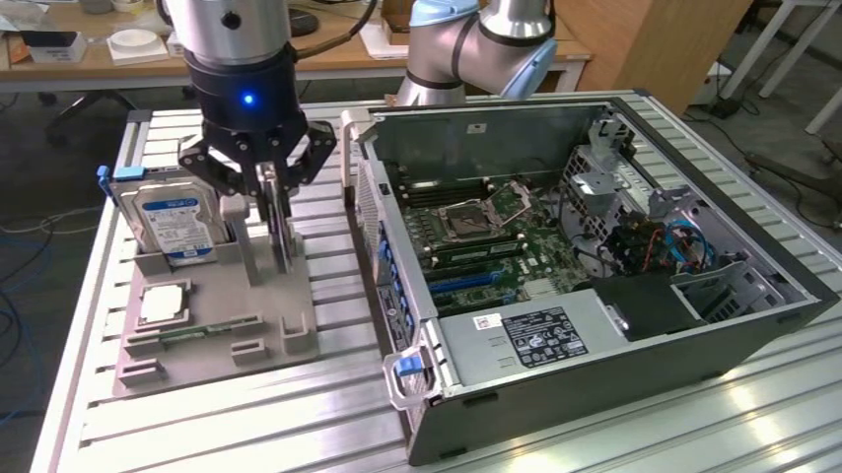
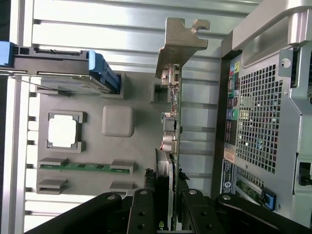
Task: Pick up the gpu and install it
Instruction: 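Pick up the gpu and move the gpu toward the slot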
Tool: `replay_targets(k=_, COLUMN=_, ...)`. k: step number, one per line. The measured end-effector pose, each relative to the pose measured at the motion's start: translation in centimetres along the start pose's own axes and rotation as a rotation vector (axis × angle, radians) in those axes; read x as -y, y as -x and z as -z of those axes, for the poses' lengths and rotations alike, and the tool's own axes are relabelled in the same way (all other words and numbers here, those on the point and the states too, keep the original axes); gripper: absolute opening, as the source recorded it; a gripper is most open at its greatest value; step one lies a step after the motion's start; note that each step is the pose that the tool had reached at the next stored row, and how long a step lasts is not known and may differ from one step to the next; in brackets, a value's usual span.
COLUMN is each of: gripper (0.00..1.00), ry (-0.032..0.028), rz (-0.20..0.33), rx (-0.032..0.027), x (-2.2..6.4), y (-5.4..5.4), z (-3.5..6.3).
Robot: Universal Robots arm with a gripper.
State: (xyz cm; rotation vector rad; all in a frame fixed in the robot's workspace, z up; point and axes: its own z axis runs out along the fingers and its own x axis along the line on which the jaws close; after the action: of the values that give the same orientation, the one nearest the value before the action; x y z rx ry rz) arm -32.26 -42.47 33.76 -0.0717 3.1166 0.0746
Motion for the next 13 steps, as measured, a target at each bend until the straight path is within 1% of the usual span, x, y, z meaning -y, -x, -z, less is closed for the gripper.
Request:
replay_targets(k=4, gripper=0.27, ry=-0.0001, rz=0.000, rx=-0.0001, x=-0.02, y=0.01, z=0.37)
replay_targets(k=13, gripper=0.27, ry=0.0004, rz=0.000, rx=-0.0001, x=-0.03, y=0.02, z=0.69)
